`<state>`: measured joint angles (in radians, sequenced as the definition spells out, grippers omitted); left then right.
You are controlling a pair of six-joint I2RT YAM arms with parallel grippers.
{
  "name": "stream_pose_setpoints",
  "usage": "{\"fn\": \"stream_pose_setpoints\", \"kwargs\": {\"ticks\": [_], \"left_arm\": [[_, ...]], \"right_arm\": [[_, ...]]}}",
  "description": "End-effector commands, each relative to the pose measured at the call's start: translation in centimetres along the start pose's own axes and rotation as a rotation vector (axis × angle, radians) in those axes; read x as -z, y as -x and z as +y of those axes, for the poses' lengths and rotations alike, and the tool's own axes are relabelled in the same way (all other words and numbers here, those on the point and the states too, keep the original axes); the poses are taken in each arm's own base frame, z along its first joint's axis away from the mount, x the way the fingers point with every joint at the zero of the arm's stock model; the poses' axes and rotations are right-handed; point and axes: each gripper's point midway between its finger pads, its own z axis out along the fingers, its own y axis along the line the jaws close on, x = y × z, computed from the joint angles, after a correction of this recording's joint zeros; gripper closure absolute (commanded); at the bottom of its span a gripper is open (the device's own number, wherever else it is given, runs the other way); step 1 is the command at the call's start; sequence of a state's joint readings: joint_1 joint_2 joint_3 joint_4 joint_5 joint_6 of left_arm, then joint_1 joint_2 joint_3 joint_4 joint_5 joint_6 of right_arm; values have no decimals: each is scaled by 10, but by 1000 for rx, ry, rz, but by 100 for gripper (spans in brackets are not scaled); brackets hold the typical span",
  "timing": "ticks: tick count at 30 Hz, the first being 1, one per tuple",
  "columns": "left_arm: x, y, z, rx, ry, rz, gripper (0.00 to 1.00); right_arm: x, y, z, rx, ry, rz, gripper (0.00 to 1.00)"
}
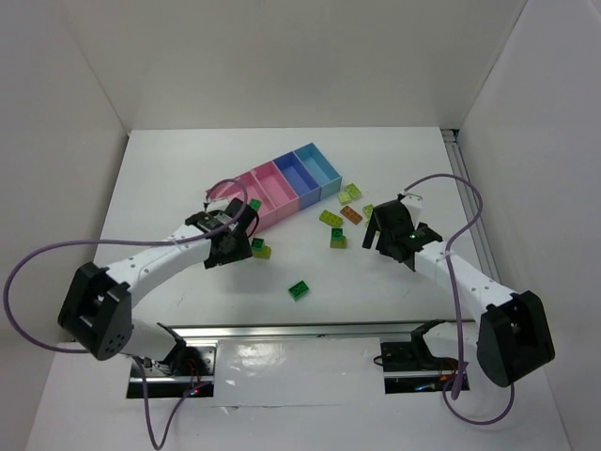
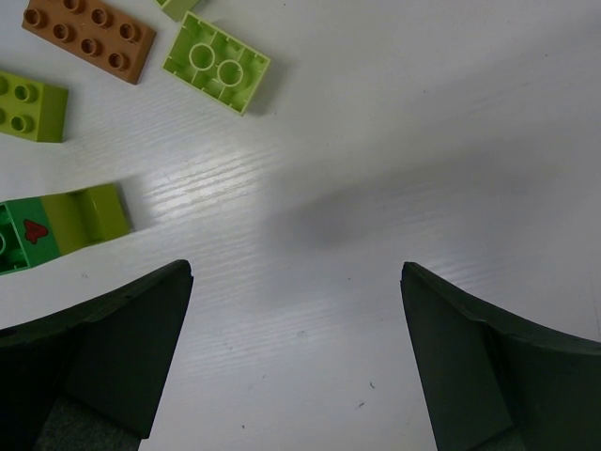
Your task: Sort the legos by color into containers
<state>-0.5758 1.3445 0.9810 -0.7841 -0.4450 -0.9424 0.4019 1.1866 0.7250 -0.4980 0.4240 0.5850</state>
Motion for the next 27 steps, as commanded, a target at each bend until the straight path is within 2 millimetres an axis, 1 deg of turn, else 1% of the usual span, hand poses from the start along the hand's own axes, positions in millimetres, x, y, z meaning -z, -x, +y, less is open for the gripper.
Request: {"fn": "stream_pose_setpoints", "kwargs": {"ticks": [1,2,3,5,6,8,9,11,12,13,14,16,18,20,21,22,23,24,25,26,27], "left_arm": [[-20,-6,-16,33,-14,28,21],[-31,-7,-18,50,6,23,23],[-36,-3,-18,63,12,9,23],[-49,-3,-20,66,10,24,23],[-55,4,-24,70,-6,17,24],[-62,10,-27,73,-2,24,24],[-74,9,-25,61,20,47,25],[-82,12,-27,71,33,80,28],[-90,9,-24,71,56,98,28],[-93,5,-21,63,71,112,31],[-93,5,-21,63,71,113,32],[-95,2,-22,61,71,125,36],[-95,2,-22,61,71,125,43],[-85,6,-25,62,48,107,50],[-81,4,-27,53,38,104,57],[-75,3,-29,43,28,101,61],[-71,6,-30,39,17,90,64],[-60,11,-35,37,-12,71,64],[-54,8,-35,26,-15,73,64],[-50,10,-34,28,-19,69,65],[-43,14,-37,35,-38,64,65]], "right_arm": [[1,8,9,-10,27,-27,1],[2,10,9,-13,32,-34,1],[6,11,12,-12,45,-43,1],[11,11,9,-4,46,-44,1],[12,15,11,-8,51,-51,1],[17,18,8,-15,50,-69,1],[17,17,5,-11,36,-67,1],[21,21,0,-15,19,-88,1],[21,21,-5,-2,0,-88,1],[21,18,-6,3,-6,-81,1],[24,24,-6,-5,-5,-100,1],[24,23,-8,-1,-10,-93,1],[24,23,-8,-1,-10,-93,1],[24,22,-6,-1,-1,-87,1],[24,22,-6,-1,-1,-87,1],[24,21,-5,0,6,-82,1],[24,22,-3,0,6,-81,1],[24,22,-3,-9,6,-81,1],[24,22,-3,-9,6,-81,1],[24,22,-3,-9,6,-81,1],[24,24,-1,-13,11,-87,1]]}}
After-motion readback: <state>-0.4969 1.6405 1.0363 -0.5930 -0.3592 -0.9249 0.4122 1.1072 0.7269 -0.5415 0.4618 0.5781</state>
